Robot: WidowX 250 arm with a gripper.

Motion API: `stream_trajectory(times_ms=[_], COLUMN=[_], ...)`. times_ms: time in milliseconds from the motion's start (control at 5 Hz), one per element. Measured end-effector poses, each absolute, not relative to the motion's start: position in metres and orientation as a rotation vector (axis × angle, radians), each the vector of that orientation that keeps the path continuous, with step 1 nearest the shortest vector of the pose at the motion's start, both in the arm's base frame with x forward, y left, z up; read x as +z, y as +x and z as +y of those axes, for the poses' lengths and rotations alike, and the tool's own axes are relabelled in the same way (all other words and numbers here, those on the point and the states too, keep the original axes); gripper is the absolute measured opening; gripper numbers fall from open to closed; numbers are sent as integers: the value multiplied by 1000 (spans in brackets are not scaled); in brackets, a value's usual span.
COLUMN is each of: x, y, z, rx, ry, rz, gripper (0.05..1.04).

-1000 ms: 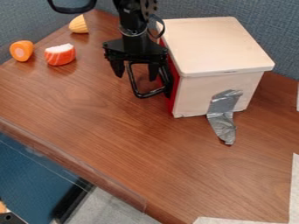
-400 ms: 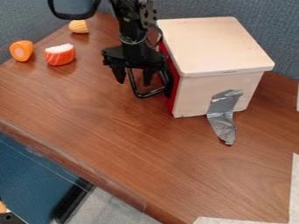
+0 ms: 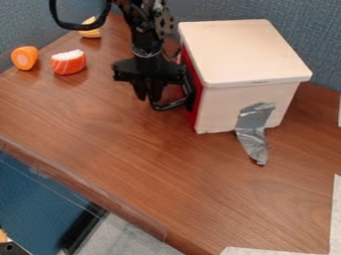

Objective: Open the drawer

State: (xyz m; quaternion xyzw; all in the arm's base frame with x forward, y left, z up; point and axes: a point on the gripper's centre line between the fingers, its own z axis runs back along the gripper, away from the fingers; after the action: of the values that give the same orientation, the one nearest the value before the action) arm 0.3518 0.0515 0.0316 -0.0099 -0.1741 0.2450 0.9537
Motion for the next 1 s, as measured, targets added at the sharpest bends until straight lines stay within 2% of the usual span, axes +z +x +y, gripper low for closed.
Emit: stream_trajectory(times_ms=[200, 600, 1000], x=[33, 37, 40], y=[342, 322, 303], z=[62, 82, 105], rx=[541, 636, 700], ry=[-49, -65, -56], rz=[-336, -303, -258], gripper=[209, 155, 130])
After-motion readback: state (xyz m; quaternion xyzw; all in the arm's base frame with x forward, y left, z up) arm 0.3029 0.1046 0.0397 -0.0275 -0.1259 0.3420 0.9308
